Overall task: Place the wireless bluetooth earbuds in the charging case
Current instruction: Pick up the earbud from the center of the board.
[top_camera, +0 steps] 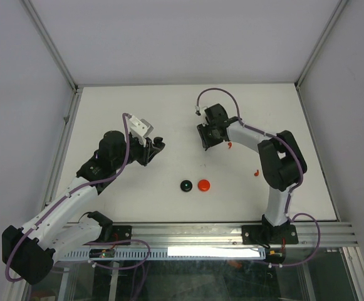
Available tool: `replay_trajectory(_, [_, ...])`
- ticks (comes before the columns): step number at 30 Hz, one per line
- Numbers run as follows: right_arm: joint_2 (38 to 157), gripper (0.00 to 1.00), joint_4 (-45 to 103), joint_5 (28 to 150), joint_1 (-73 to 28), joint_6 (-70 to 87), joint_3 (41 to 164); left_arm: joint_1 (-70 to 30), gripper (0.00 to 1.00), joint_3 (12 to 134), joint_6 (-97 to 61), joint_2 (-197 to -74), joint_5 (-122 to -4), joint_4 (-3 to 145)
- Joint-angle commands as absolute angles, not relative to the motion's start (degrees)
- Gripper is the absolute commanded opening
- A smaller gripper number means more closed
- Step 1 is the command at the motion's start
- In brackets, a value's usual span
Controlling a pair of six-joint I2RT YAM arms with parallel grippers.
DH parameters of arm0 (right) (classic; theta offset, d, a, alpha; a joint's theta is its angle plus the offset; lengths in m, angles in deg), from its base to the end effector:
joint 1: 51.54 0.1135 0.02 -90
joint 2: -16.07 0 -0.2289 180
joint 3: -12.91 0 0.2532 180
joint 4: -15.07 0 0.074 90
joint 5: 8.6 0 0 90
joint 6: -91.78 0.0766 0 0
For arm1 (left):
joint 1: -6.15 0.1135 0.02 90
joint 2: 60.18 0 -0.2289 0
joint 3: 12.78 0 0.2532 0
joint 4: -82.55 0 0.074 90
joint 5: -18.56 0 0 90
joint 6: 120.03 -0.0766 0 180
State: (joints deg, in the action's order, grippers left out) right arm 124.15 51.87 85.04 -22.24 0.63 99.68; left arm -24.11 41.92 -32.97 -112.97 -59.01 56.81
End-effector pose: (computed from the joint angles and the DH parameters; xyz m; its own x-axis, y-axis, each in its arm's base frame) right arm 0.3520 0.2031 0.1113 -0.7299 -0.4326 -0.5293 -0.5324 0.8454 0.0433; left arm 0.2256 -0.1507 0.2441 -0.3146 0.2415 -0.9180 0.6792 0.7329 -0.0399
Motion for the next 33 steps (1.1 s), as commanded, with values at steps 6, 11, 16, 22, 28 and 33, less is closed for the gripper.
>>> replay_trajectory(6, [126.6, 0.36, 50.8, 82.4, -21.2, -1.9, 103.1, -23.4, 0.0, 44.5, -33.1, -112.6, -57.9, 58.7])
replay_trajectory(11, [127.6, 0.35, 51.3, 82.4, -21.1, -2.4, 103.6, -23.4, 0.0, 44.5, -33.3, -112.5, -57.2, 58.7])
replay_trajectory(16, [129.1, 0.33, 51.8, 82.3, -21.1, -2.7, 104.4, -23.4, 0.0, 44.4, -33.5, -112.4, -56.8, 58.7])
replay_trajectory(22, [128.6, 0.27, 53.5, 81.1, -20.9, -3.4, 104.3, -23.4, 0.0, 44.2, -33.9, -112.4, -55.7, 59.0])
replay_trajectory(28, [126.3, 0.26, 54.2, 80.8, -20.5, -3.9, 103.0, -23.3, 0.0, 44.0, -33.9, -112.2, -54.7, 59.6])
replay_trajectory(33, [126.4, 0.21, 54.8, 79.2, -19.5, -4.2, 102.8, -23.4, 0.0, 43.8, -33.9, -112.1, -54.6, 59.9])
